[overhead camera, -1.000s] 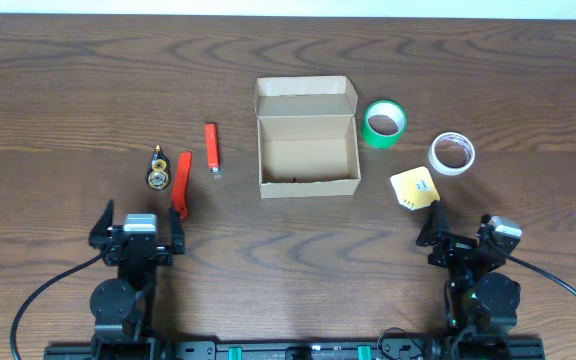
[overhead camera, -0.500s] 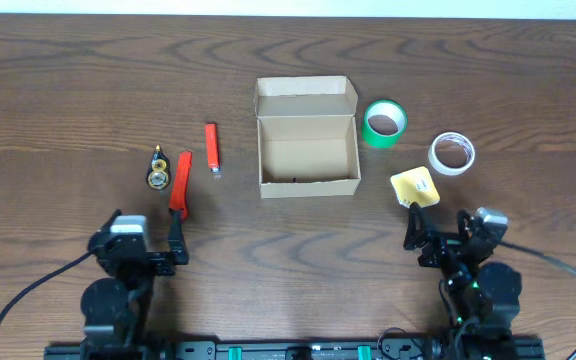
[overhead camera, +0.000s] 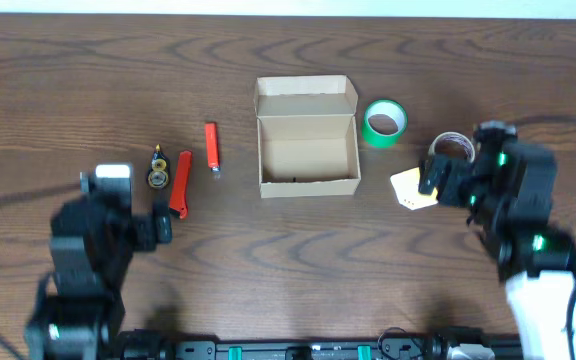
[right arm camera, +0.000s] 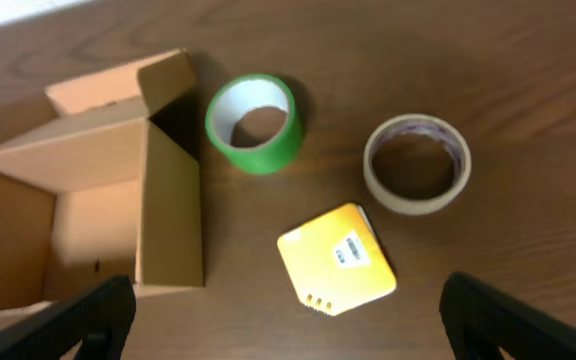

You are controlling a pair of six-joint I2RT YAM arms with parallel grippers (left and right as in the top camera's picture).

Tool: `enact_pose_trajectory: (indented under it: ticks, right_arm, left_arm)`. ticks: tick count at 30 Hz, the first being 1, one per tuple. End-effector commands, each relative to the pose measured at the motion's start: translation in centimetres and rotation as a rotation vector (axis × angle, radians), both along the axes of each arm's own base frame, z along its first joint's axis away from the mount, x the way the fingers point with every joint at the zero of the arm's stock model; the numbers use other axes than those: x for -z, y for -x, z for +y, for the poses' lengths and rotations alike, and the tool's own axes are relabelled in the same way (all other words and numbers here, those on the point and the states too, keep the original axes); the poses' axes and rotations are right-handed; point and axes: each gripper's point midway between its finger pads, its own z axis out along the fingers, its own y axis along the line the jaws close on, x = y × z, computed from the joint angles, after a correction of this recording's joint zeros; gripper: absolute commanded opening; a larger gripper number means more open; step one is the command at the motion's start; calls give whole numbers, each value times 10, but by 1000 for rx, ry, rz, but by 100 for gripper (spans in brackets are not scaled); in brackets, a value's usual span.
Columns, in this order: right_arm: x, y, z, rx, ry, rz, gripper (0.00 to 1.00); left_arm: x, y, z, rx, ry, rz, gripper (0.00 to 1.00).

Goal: Pack container
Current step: 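Move right gripper to the green tape roll and grasp its rim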

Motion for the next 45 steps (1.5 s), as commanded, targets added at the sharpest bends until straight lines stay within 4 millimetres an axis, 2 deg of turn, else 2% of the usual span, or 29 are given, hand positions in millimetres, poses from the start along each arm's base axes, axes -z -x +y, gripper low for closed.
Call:
enact_pose_trajectory:
  ticks: [1, 7, 12, 16, 18, 26, 31, 34, 39, 42, 45]
  right_arm:
    - [-19, -22, -1, -61, 30, 26, 99]
    - [-13, -39, 18, -145, -52, 69, 99]
    - [-2, -46, 20, -112, -103, 116, 98]
    - [12, -53, 18, -93, -110, 217, 96]
    - [18, -62, 11, -69, -85, 278, 95]
    - [22, -118, 0, -61, -28, 382, 91]
    - [35, -145, -7, -26, 26, 435, 86]
    - [47, -158, -6, -6, 66, 462, 86]
    - [71, -170, 12, -37, 89, 514, 87]
    - [90, -169, 23, -60, 105, 560, 88]
    - [110, -165, 24, -58, 153, 612, 88]
  left_arm:
    - [-19, -21, 7, -10, -39, 64, 95]
    - [-25, -53, 14, -10, 64, 239, 95]
    - [-19, -67, 34, -76, 48, 296, 95]
    - [-13, -61, 32, -70, 60, 335, 95]
    - [-9, -55, 40, -106, 29, 362, 95]
    - [8, -36, 40, -125, 33, 480, 95]
    - [21, -31, 39, -136, 48, 549, 95]
    - [26, -31, 38, -138, 57, 573, 95]
    - [31, -32, 37, -135, 64, 597, 95]
    - [32, -32, 37, -135, 64, 600, 95]
    - [32, -30, 37, -135, 64, 606, 95]
